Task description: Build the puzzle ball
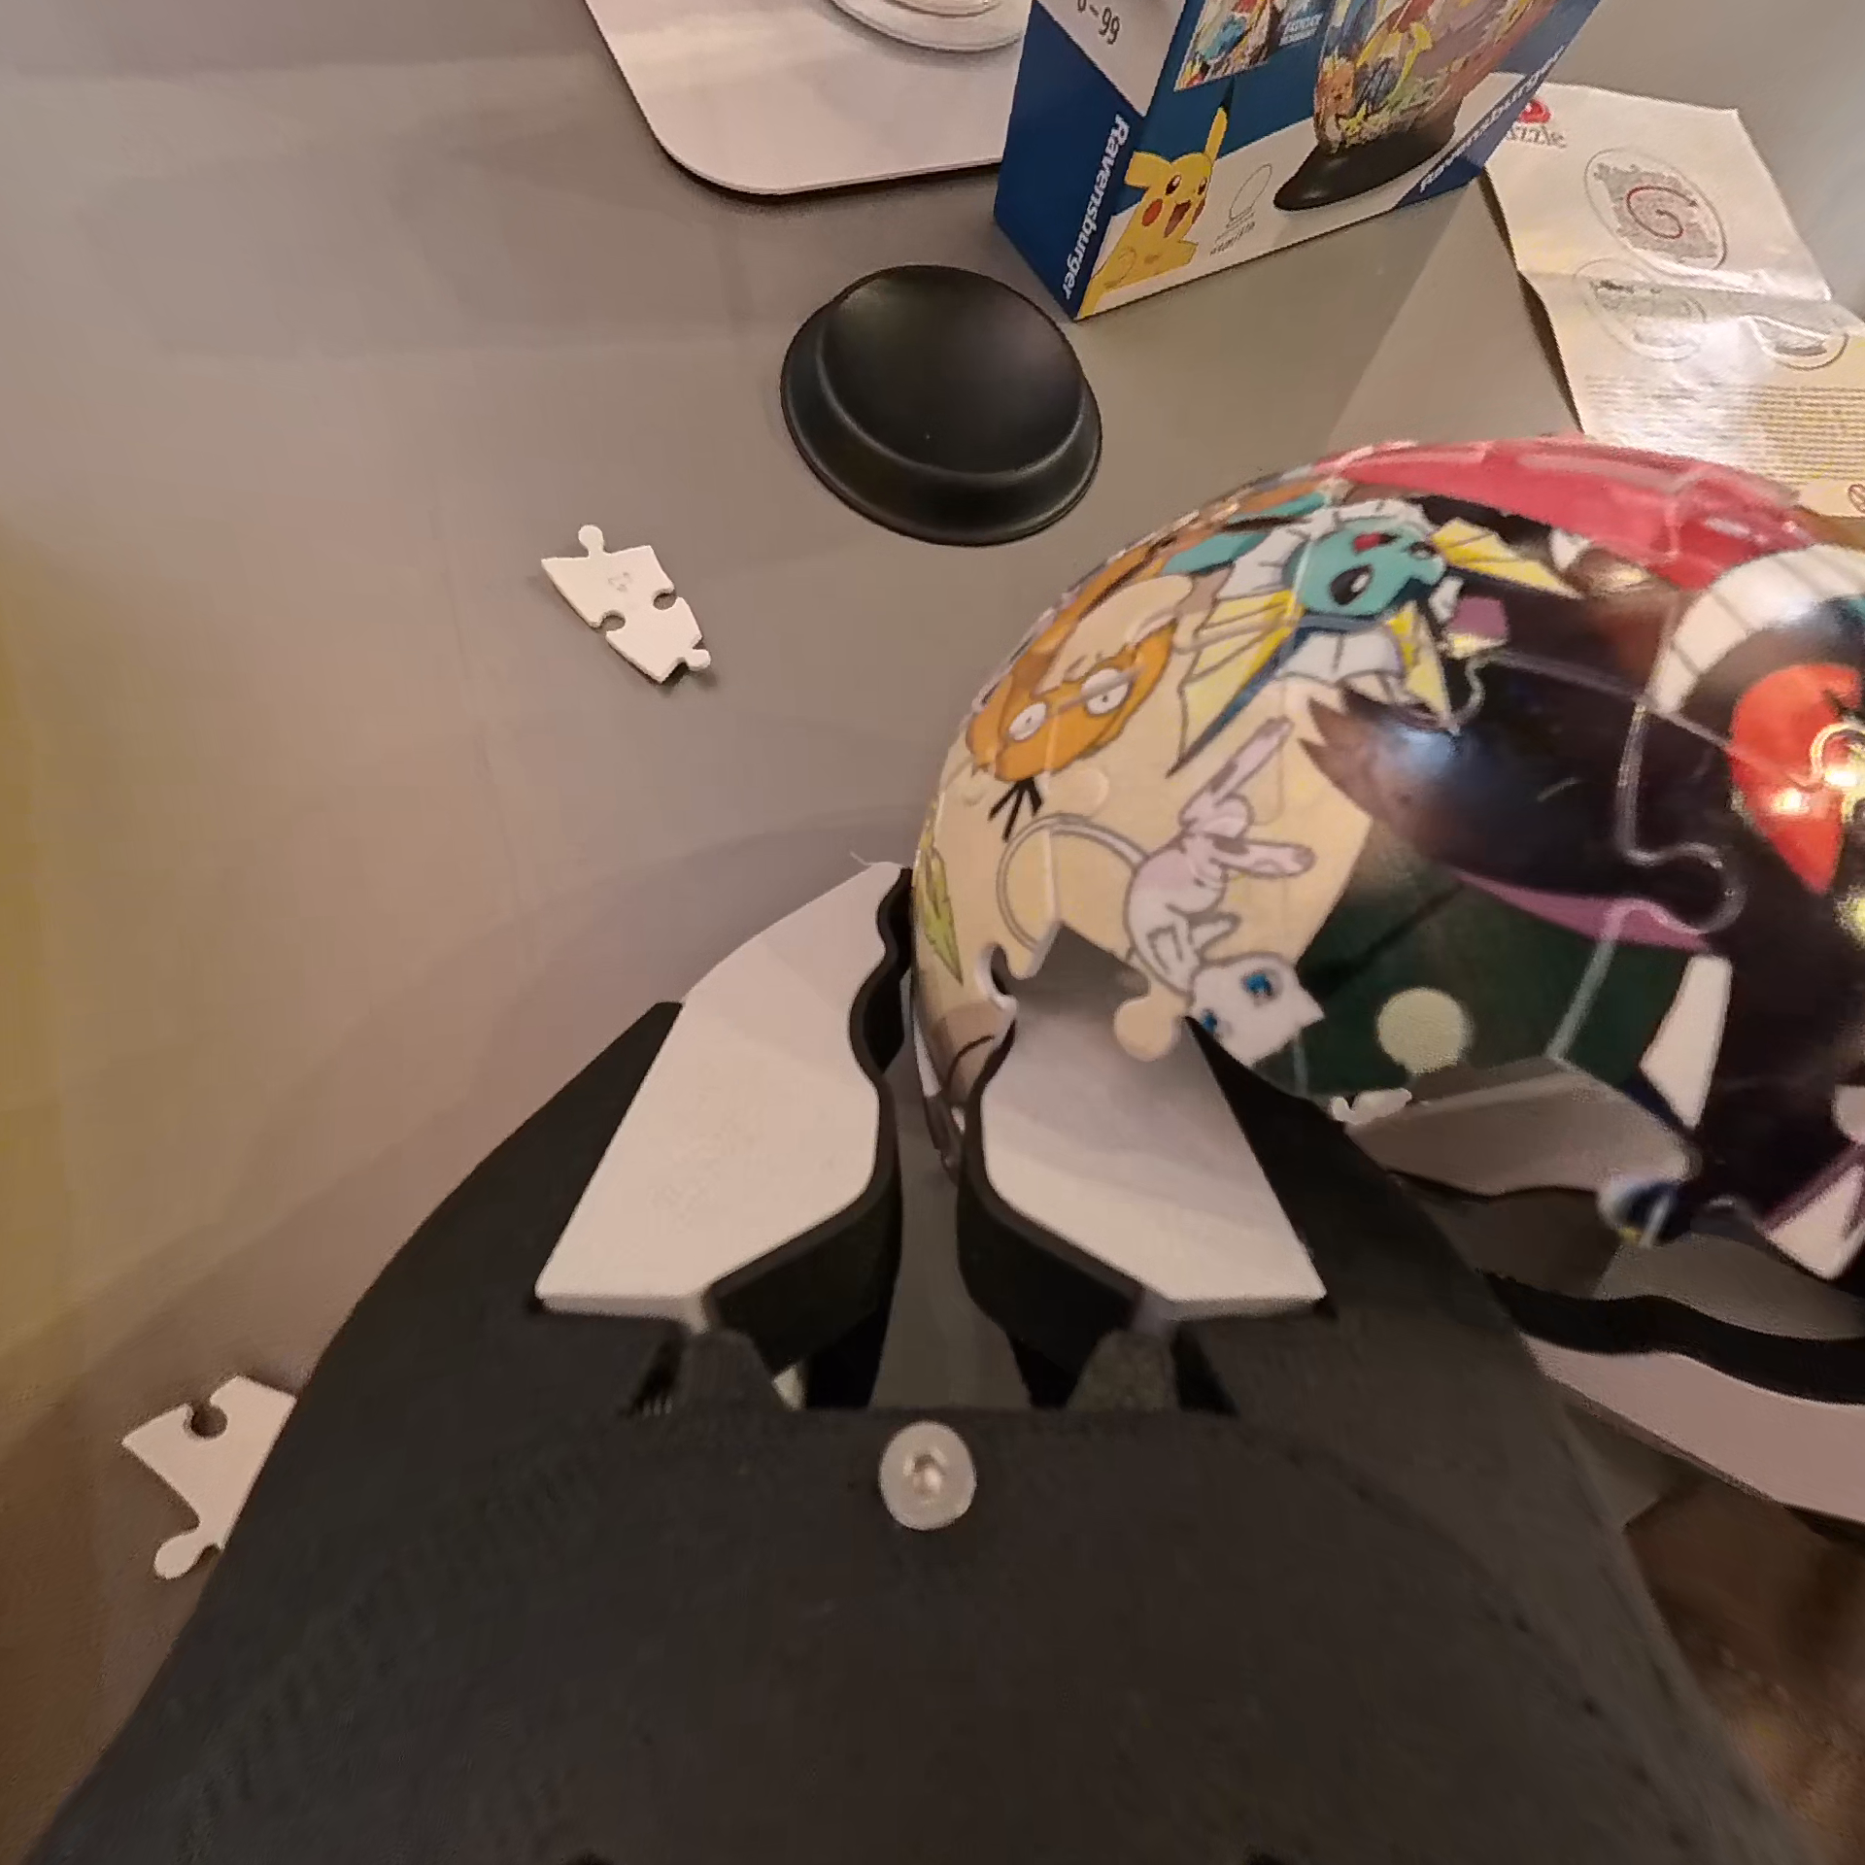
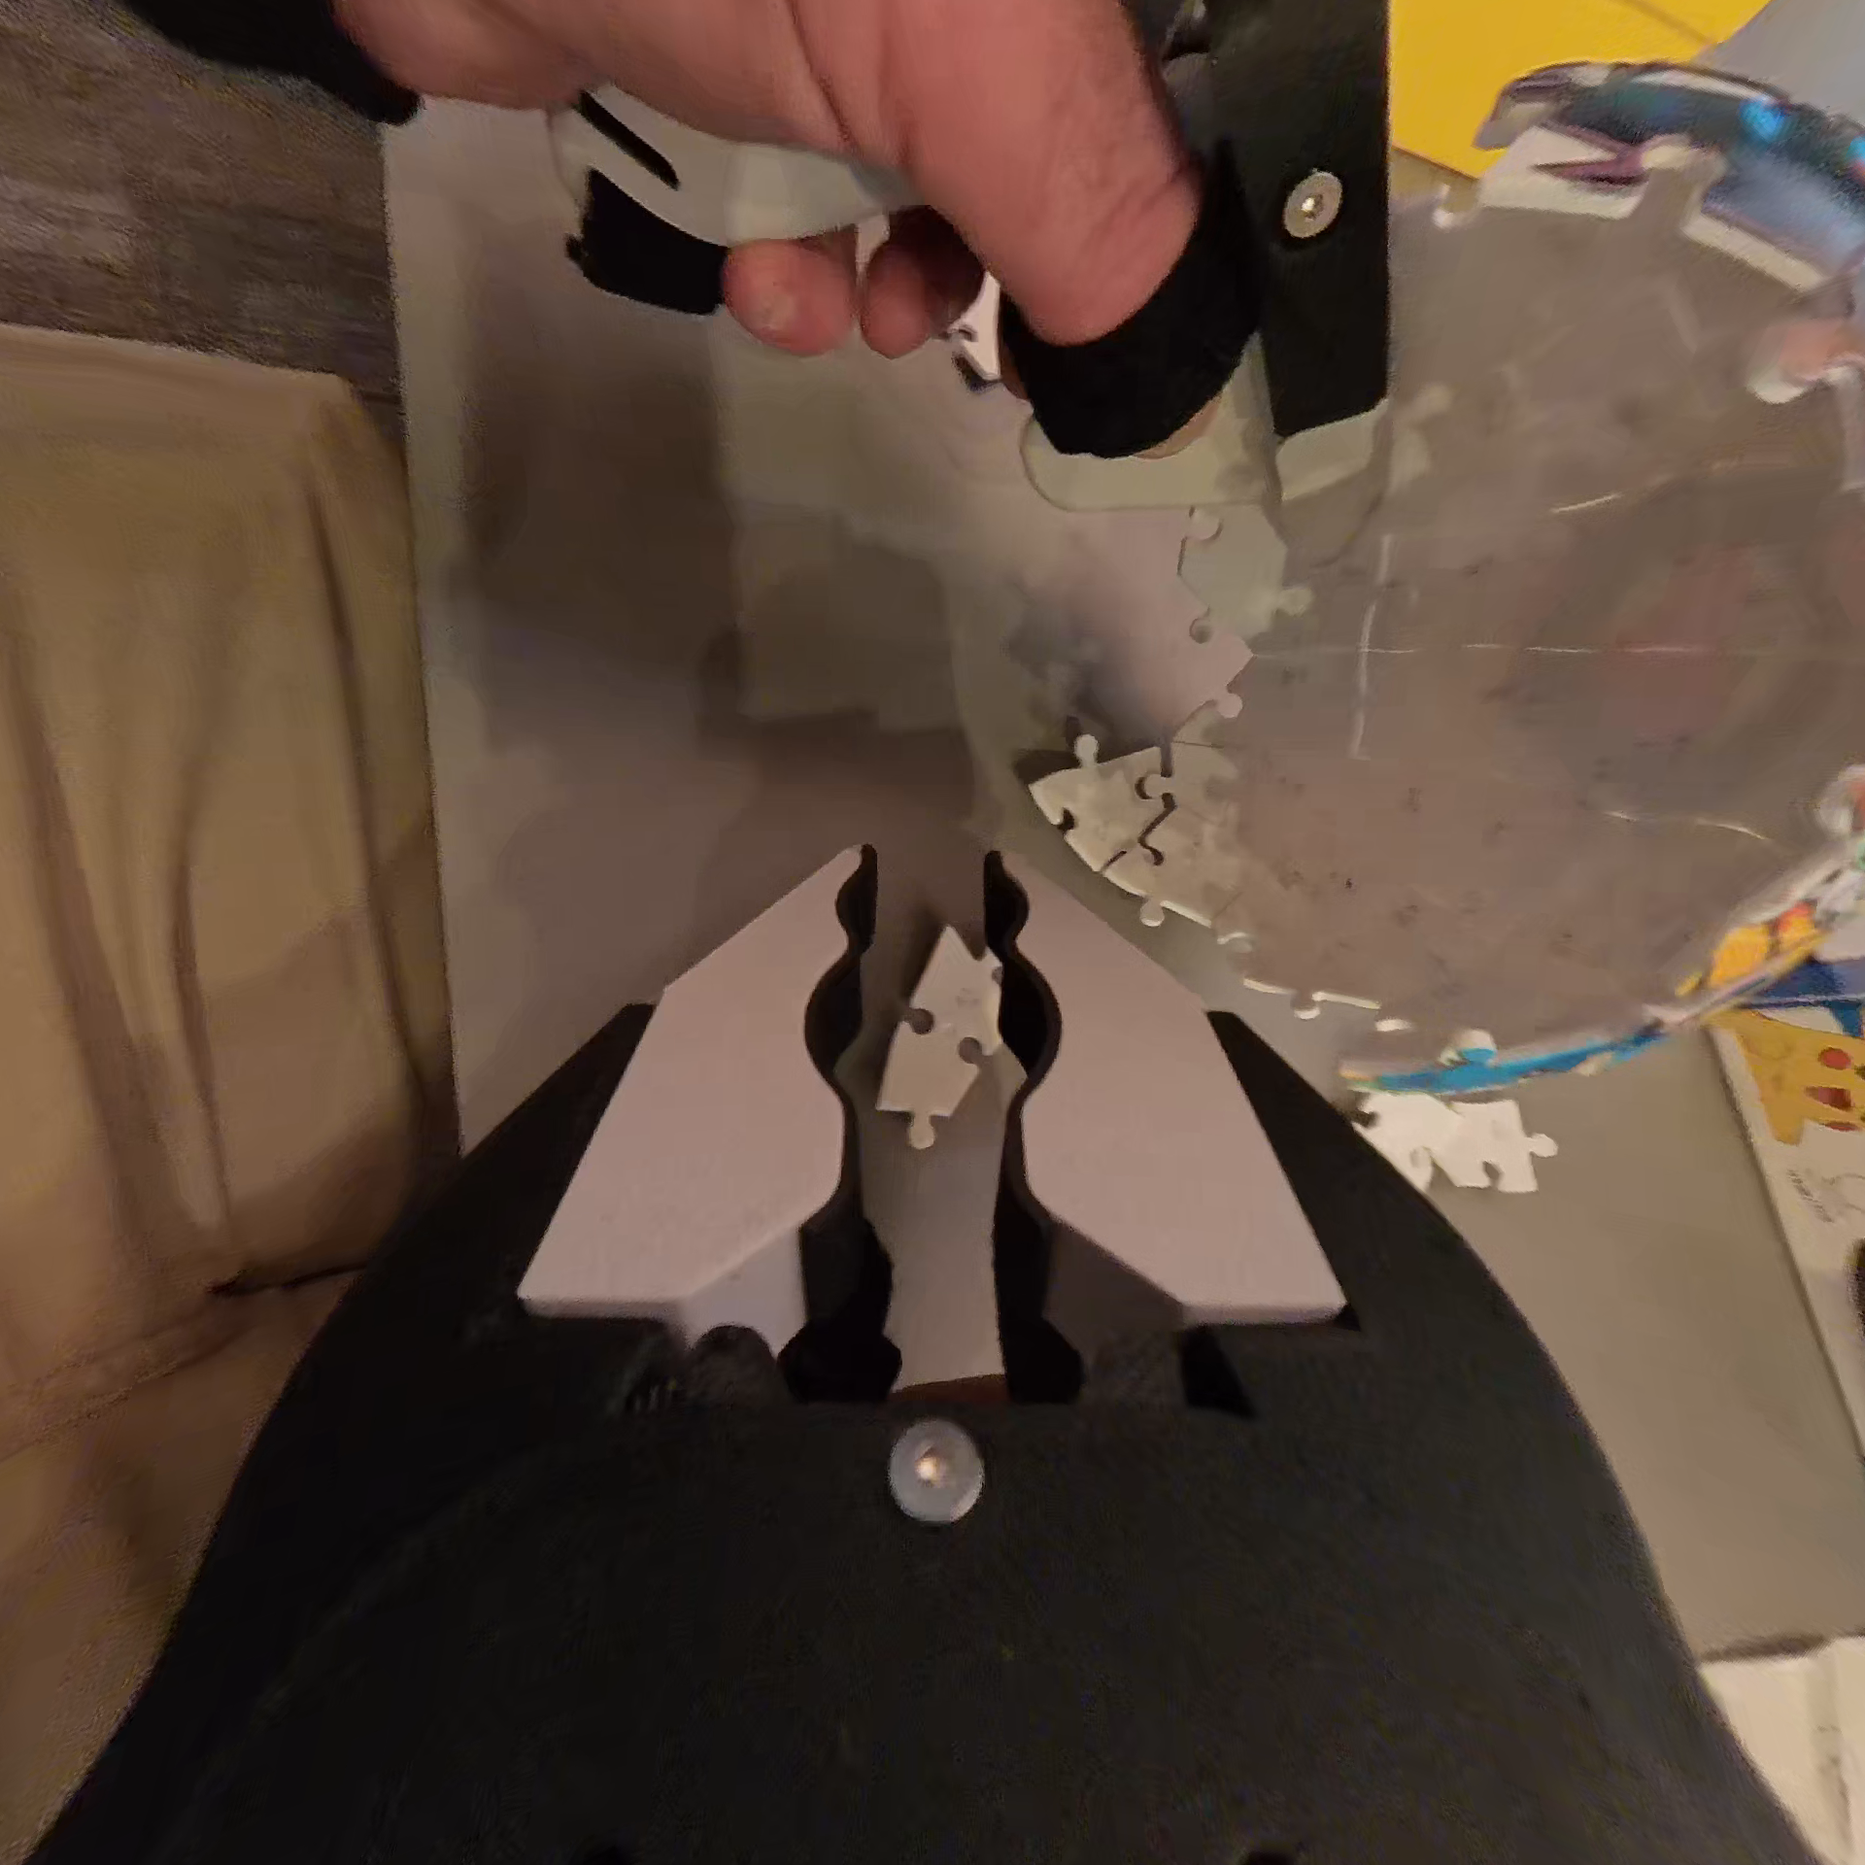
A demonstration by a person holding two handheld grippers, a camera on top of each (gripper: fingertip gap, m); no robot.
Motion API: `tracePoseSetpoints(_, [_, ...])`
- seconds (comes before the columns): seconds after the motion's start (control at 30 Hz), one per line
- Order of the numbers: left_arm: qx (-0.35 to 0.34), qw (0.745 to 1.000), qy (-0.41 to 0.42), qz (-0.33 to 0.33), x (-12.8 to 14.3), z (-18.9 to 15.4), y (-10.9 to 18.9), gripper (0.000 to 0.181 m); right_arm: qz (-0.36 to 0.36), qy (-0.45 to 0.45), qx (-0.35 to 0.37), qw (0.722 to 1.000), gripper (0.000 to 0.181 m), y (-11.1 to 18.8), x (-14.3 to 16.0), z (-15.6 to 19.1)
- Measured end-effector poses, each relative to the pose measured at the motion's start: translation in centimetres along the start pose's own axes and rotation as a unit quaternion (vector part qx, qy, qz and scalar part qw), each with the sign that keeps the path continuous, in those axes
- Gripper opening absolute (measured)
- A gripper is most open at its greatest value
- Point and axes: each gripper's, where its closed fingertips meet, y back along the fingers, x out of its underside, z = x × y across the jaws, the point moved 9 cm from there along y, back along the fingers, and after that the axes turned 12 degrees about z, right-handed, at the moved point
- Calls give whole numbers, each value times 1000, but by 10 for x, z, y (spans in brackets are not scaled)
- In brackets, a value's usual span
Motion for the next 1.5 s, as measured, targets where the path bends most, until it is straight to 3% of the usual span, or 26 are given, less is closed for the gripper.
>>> tracePoseSetpoints(0.37, [6,1000,-4,12,0,2,-3,6,19,34,90,995,36,-11,-6,6])
tracePoseSetpoints(0.67, [11,1000,-3,22,0,3,-5,6,21,-5,111,994,46,-14,-9,1])
tracePoseSetpoints(0.97, [13,1000,-2,22,0,3,-6,6,17,-31,77,996,63,-12,-9,-2])
tracePoseSetpoints(1.27, [15,1000,0,22,1,2,-7,6,9,6,51,999,95,-3,-15,6])
tracePoseSetpoints(1.43, [15,1000,1,23,1,2,-7,6,40,-5,-44,998,126,-7,-14,8])
tracePoseSetpoints(1.5, [14,1000,1,24,1,2,-6,6,66,-10,-76,995,151,-12,-13,8])
